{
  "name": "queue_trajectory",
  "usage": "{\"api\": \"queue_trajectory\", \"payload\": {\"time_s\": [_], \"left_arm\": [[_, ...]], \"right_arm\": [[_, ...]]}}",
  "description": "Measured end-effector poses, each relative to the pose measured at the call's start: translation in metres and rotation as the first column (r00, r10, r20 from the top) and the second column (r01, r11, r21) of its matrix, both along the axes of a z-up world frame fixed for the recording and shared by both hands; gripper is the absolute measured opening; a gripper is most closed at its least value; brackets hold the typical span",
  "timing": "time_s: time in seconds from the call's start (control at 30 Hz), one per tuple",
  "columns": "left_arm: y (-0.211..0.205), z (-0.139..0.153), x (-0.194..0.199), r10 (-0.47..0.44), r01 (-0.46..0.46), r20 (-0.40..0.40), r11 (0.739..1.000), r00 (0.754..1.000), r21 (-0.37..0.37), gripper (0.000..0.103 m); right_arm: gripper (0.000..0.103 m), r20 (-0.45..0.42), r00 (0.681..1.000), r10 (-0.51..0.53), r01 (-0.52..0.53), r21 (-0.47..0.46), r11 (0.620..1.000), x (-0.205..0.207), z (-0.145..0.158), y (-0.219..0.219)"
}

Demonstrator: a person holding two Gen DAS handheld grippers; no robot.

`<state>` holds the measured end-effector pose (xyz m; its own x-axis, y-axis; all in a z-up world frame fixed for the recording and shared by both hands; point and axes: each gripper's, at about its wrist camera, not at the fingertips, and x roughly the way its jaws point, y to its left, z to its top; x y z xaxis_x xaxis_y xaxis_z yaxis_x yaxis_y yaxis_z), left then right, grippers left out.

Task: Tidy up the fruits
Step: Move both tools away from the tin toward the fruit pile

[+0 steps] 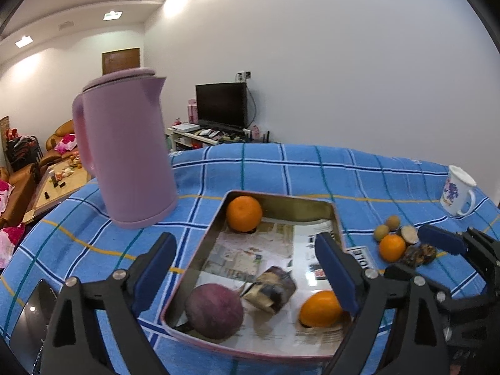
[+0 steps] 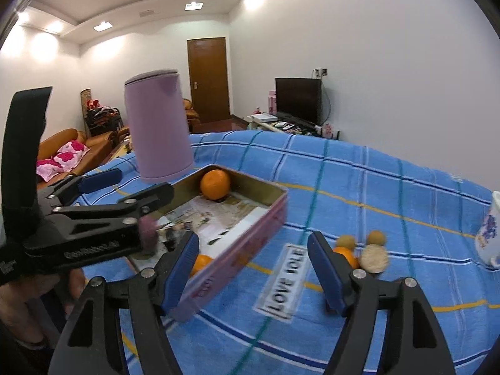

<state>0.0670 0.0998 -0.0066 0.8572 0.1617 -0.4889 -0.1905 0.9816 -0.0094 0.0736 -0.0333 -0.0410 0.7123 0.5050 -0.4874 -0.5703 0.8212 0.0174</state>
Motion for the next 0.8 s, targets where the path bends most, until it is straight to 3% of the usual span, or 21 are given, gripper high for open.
{"api": "queue_trajectory", "payload": {"time_s": [0.2,0.4,0.57,0.8], "left_arm": [[-0.022,0.014,0.002,-0.048,0.048,0.017,0.999,0.999,0.000,0.097],[-0.057,0.009,0.014,-0.116,0.116,-0.003,0.993,0.993,0.017,0.097],[-0.092,0.000,0.020,-0.184,0.185,-0.029,0.982,0.983,0.042,0.097],[-0.121,-0.015,0.032,-0.230,0.233,-0.066,0.971,0.971,0.042,0.094]], "right_arm": [[0.073,0.042,0.986,-0.164,0.164,0.012,0.986,0.022,0.013,-0.058],[0.073,0.015,0.956,-0.291,0.291,0.042,0.956,0.042,0.009,-0.106],[0.073,-0.032,0.941,-0.336,0.337,0.014,0.941,0.053,-0.004,-0.121],[0.071,-0.137,0.940,-0.312,0.309,-0.042,0.950,0.063,-0.029,-0.121]]}}
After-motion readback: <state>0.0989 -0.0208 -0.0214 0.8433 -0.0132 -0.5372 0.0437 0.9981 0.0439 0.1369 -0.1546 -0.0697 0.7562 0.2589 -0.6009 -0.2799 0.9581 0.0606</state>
